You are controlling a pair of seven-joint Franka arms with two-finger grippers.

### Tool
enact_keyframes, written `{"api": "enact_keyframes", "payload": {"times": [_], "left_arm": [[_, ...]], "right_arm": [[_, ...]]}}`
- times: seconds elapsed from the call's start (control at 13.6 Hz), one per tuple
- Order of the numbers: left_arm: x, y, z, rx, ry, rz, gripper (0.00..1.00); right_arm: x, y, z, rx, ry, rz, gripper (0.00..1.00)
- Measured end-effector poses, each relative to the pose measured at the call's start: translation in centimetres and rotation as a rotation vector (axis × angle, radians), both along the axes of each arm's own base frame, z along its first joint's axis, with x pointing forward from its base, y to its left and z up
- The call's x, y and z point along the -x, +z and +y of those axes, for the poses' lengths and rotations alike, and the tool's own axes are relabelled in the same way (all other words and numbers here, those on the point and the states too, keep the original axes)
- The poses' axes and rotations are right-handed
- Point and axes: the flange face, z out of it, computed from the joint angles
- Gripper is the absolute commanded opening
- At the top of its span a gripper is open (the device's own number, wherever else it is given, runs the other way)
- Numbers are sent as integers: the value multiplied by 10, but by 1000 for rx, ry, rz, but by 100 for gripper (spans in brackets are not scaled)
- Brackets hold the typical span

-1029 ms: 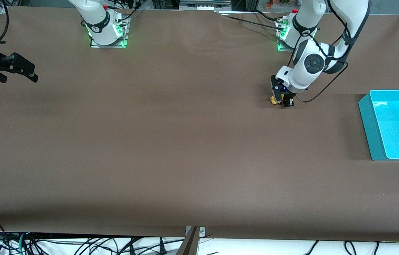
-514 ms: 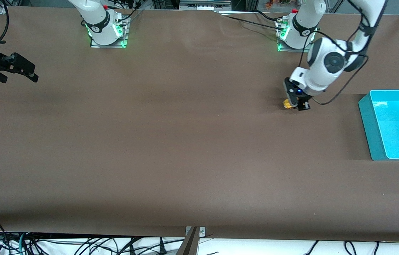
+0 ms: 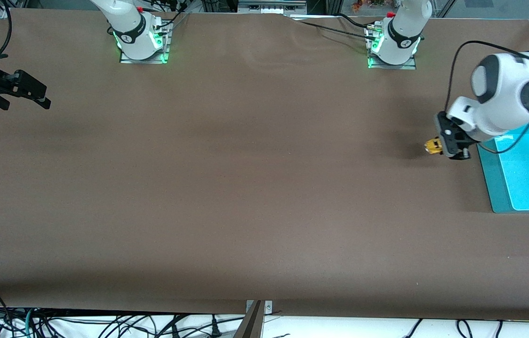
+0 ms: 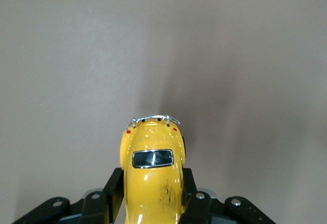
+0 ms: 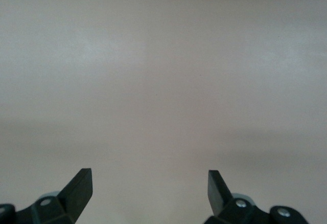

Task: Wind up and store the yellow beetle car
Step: 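Carry the car into the cyan bin and open the left gripper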

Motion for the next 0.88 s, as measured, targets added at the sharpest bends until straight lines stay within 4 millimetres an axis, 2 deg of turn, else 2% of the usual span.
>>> {"api": "enact_keyframes", "payload": {"times": [0.15, 0.29, 0.37, 0.51, 0.66, 0.88], "left_arm": [[-27, 22, 30, -19, -31, 32, 7], [-46, 30, 64, -53, -62, 39, 7], [-49, 30, 84, -60, -63, 41, 7], [-43, 24, 137, -66, -41, 51, 7], [-27, 15, 204, -48, -5, 60, 6], [-10, -12, 297, -4, 24, 43, 6]], "right_arm": [[0, 0, 0, 0, 1, 0, 100], [0, 0, 1, 0, 2, 0, 100], [0, 0, 1, 0, 2, 0, 100], [0, 0, 1, 0, 3, 0, 100], [0, 0, 2, 0, 3, 0, 100], [0, 0, 2, 0, 3, 0, 100]]}}
